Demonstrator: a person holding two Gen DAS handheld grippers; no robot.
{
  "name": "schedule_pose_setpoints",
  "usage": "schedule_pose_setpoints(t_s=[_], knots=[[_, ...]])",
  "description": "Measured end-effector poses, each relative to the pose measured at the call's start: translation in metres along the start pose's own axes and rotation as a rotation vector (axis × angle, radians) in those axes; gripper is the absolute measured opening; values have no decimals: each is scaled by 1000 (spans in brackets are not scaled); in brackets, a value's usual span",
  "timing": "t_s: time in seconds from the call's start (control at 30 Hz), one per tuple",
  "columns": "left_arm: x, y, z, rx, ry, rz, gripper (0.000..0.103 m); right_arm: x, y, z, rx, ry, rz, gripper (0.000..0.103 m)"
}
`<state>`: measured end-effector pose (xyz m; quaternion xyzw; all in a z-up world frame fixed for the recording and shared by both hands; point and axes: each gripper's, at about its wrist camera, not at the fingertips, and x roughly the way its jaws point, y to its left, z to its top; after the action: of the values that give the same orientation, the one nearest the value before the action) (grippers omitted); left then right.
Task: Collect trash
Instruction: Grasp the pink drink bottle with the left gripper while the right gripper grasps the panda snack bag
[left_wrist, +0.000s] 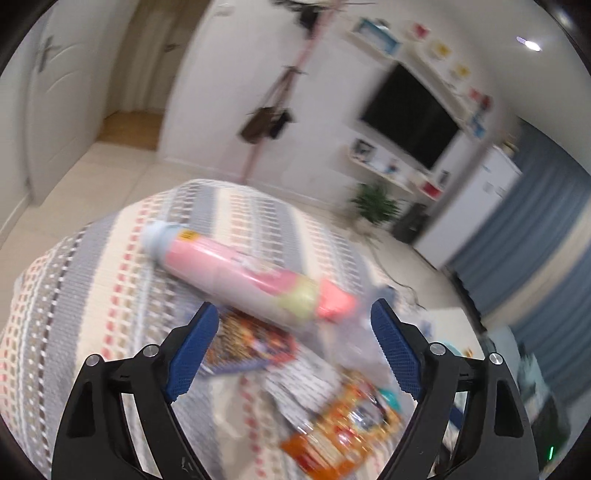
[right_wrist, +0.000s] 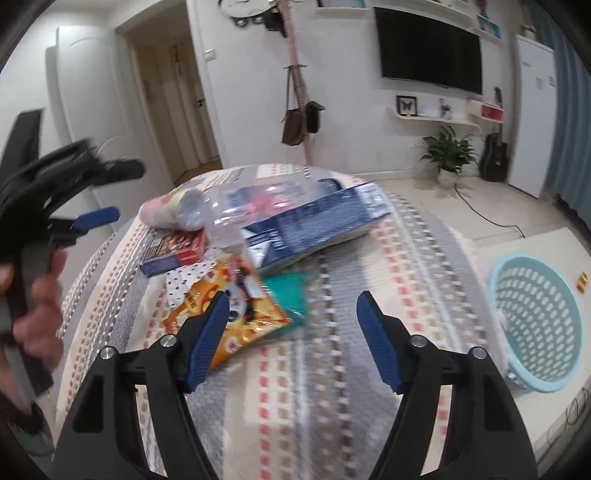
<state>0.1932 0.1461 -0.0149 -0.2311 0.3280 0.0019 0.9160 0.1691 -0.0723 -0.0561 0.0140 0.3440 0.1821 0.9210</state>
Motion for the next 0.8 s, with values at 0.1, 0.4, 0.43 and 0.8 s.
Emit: schedule_pose_setpoints(t_s=[0.1,0.4,0.43,0.8], knots=[[21,17,14,-55,34,50,82,10,10,0,-21,7,9,68],[76,34,35,-198,119,178,86,29,5,2,4,44,45,68],[80,34,37,-215,130,191,86,30,5,3,-1,49,52,68],[94,25,44,-227,185,251,85,40,26,-3,-108,95,86,44]])
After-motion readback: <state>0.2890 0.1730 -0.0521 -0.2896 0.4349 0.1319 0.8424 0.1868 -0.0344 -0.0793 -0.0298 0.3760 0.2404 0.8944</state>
